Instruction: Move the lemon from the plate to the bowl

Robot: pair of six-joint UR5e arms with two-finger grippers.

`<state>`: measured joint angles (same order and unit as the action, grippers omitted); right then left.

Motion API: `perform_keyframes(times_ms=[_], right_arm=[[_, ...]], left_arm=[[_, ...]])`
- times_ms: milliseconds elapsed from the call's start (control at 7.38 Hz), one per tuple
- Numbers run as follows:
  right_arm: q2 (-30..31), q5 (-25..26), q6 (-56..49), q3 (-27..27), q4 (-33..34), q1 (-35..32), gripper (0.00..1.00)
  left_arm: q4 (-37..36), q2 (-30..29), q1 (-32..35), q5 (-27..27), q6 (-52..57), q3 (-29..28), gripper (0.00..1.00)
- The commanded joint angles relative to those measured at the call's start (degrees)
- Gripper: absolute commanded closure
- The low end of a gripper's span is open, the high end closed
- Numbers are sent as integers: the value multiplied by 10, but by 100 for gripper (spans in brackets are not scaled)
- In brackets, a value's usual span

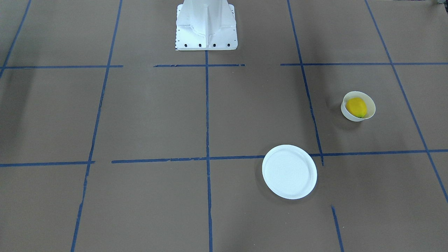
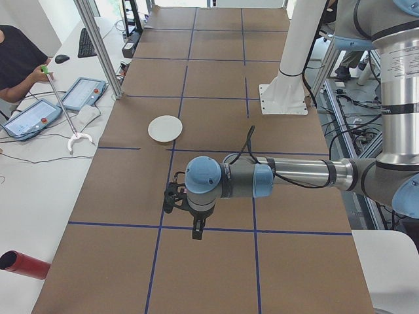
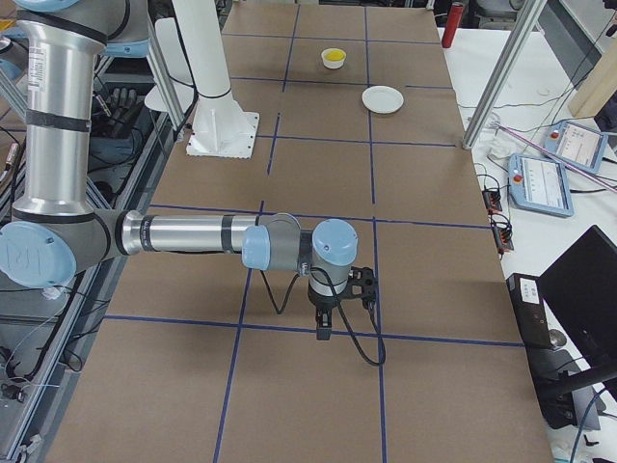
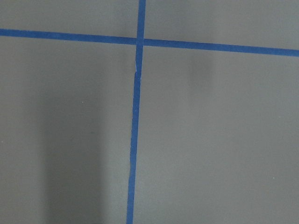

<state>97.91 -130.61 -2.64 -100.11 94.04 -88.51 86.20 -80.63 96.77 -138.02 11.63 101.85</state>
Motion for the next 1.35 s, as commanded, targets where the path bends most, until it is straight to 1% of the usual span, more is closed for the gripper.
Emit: perform_keyframes(times_ms=[0, 135, 677, 1219], right_arm=[[0, 0, 0, 0, 0, 0, 0], [0, 0, 0, 0, 0, 0, 0], [0, 0, 0, 0, 0, 0, 0], [0, 0, 0, 0, 0, 0, 0]], left_arm=[[-2, -2, -1, -3, 1, -3, 0], [-2, -3, -1, -3, 1, -6, 0], [-7, -1, -1, 0, 1, 23, 0], [-5, -5, -1, 4, 1, 19, 0]])
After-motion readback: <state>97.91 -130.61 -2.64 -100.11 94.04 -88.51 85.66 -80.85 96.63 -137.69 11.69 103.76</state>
